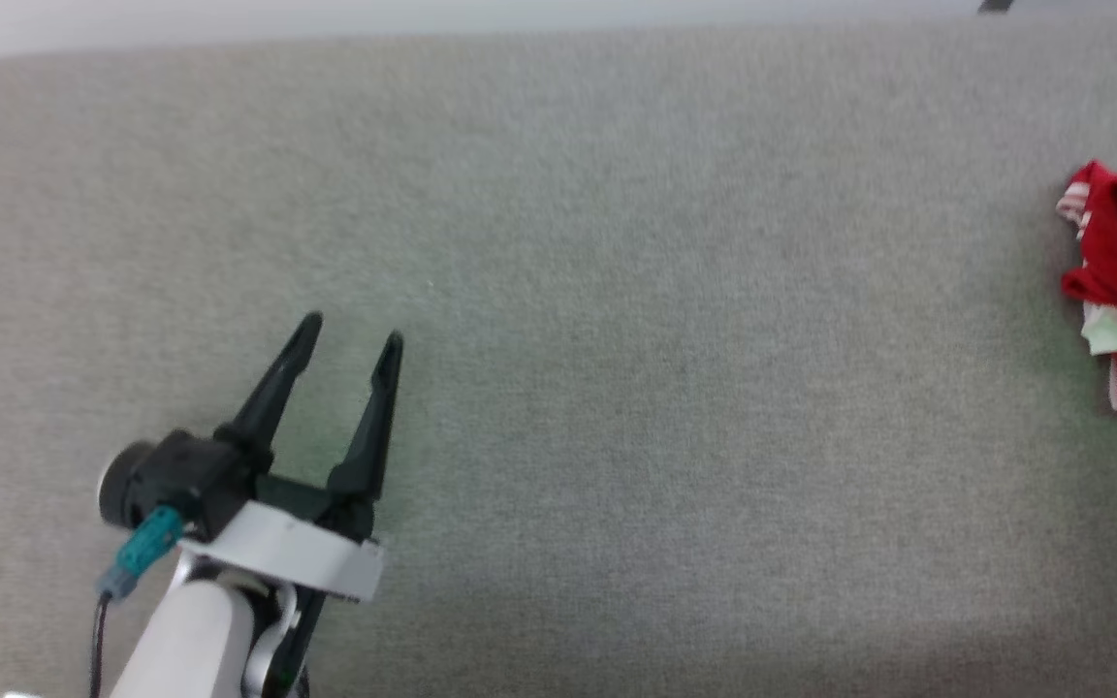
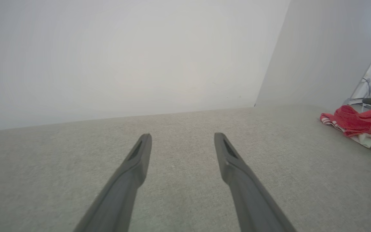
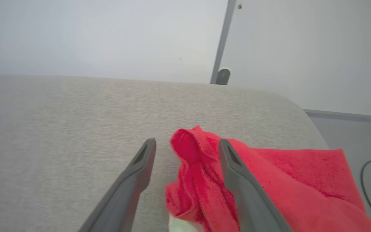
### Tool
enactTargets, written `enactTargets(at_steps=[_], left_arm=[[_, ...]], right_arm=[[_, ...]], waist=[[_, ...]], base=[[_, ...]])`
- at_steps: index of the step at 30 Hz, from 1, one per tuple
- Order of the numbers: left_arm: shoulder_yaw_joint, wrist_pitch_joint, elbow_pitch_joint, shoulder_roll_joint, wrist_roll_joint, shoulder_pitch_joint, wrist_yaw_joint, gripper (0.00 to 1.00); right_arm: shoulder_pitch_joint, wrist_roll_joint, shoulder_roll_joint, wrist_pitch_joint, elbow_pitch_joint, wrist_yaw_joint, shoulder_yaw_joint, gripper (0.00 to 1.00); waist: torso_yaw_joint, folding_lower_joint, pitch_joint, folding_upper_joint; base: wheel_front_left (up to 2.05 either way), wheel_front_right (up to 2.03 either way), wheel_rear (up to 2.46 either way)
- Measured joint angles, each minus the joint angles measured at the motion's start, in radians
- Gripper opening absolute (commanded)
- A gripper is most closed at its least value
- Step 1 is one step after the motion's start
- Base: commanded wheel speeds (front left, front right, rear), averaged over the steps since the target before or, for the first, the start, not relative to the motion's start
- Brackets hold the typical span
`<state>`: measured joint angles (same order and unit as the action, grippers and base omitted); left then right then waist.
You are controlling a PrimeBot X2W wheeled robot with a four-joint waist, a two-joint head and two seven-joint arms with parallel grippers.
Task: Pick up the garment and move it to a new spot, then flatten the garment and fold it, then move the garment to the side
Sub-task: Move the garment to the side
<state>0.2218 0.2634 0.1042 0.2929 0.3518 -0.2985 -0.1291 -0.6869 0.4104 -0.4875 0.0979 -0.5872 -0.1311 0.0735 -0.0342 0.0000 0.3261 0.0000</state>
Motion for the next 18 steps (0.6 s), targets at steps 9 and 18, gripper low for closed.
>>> enactTargets(at_steps=[9, 18], left_arm=[[-0.094, 0.001, 0.061, -0.032, -0.008, 0.119, 0.0, 1.0], [-0.158, 0.001, 0.123, -0.042, -0.008, 0.209, 0.0, 1.0]], right_arm=[[0.144, 0.058, 0.089, -0.121, 0.083, 0.0, 0.121, 1.0], [0.274, 0.04, 0.177, -0.283, 0.112, 0.0, 0.099, 1.0]], waist=[[0.045, 0.0, -0.131, 0.0], [0.083, 0.0, -0.224, 0.0]], base=[[0.0, 0.0, 0.0], [0.0, 0.0, 0.0]])
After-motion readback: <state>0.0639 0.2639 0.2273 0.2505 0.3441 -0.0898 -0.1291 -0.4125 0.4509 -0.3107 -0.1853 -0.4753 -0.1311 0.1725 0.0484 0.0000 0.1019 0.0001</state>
